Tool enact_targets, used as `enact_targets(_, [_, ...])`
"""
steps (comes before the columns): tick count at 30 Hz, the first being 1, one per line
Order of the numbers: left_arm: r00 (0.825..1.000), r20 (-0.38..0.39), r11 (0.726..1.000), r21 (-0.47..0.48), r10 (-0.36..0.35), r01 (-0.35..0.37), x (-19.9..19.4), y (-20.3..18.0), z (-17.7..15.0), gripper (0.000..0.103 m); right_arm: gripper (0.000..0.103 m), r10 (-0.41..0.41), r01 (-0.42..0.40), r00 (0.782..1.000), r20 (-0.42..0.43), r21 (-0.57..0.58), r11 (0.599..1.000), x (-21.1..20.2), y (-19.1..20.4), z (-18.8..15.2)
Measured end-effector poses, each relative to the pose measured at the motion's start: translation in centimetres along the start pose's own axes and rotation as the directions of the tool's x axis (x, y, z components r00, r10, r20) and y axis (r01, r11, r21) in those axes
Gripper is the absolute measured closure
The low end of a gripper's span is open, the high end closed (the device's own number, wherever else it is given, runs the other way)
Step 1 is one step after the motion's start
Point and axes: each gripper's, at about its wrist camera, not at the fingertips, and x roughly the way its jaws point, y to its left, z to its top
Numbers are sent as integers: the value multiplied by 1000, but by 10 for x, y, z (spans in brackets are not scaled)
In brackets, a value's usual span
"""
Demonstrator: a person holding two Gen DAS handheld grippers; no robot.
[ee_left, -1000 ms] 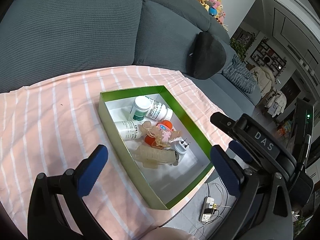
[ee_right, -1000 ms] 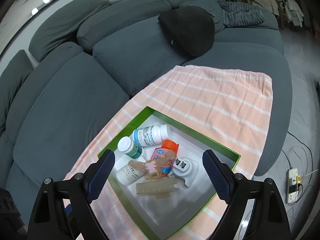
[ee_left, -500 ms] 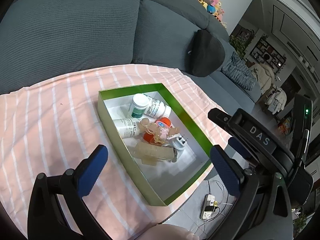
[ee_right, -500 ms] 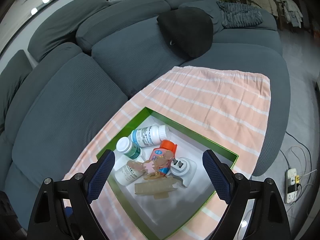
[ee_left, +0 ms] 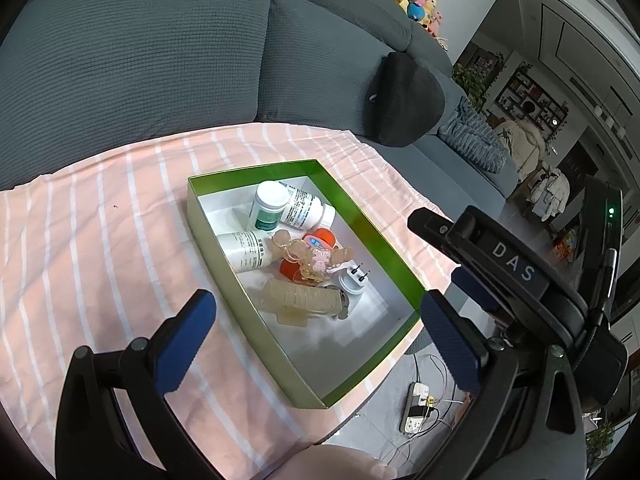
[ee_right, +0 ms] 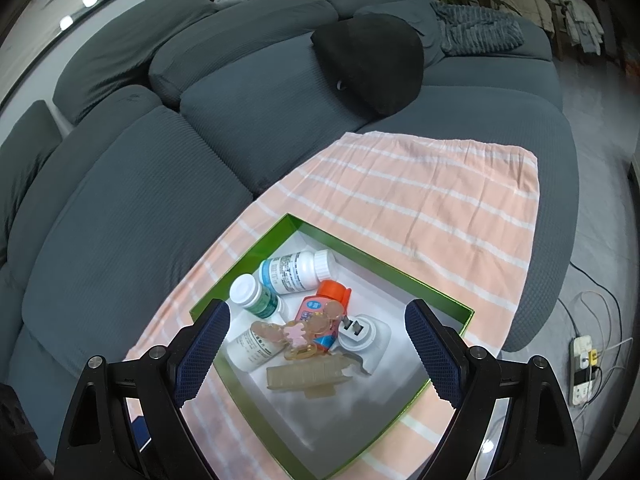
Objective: Organize rigid objects
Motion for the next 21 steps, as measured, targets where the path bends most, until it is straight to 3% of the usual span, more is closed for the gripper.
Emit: enact_targets(21, [1000, -12, 1000, -7, -5, 4, 4, 1, -2, 1, 13, -2, 2, 1000, -4, -4, 1000, 1, -1, 1])
